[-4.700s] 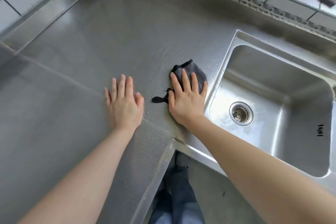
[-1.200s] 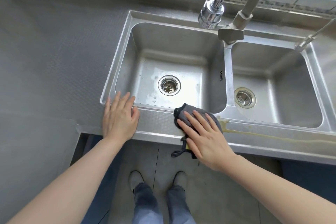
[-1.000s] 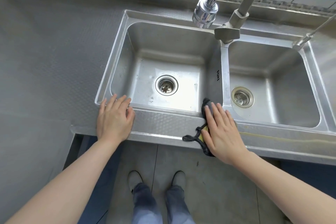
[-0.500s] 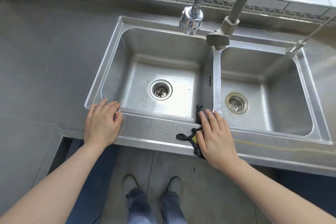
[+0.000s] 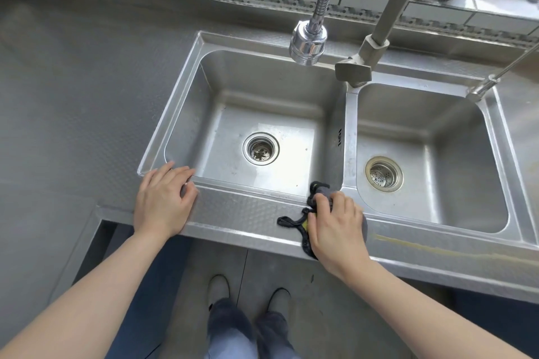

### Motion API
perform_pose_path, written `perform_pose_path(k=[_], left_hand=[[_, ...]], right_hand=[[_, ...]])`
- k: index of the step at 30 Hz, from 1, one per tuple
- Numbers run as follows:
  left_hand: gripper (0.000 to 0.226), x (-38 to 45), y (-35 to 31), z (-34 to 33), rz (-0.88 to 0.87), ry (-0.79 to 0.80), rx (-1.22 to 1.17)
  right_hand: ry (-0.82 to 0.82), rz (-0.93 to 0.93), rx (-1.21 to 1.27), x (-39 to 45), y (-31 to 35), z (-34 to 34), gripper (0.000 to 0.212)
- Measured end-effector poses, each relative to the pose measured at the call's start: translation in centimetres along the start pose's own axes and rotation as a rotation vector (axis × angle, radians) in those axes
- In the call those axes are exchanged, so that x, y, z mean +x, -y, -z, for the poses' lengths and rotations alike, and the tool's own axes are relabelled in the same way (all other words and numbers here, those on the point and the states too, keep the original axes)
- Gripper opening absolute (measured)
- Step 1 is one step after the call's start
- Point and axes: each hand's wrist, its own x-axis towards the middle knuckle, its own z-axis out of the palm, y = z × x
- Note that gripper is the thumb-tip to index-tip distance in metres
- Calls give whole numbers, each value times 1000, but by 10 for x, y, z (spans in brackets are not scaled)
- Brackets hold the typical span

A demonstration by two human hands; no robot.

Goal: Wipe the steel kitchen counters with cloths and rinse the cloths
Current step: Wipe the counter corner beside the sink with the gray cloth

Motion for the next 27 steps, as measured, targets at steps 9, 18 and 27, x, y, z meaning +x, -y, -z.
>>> perform_pose_path(k=[9, 18, 27], left_hand=[[48, 2, 0, -1, 15, 17, 4], [44, 4, -10, 3, 2, 167, 76], [53, 47, -54, 34, 25, 407, -593]], right_hand=[[43, 232, 128, 46, 93, -7, 21], [351, -115, 604, 104, 97, 12, 31], [261, -433, 844, 141, 88, 50, 15]])
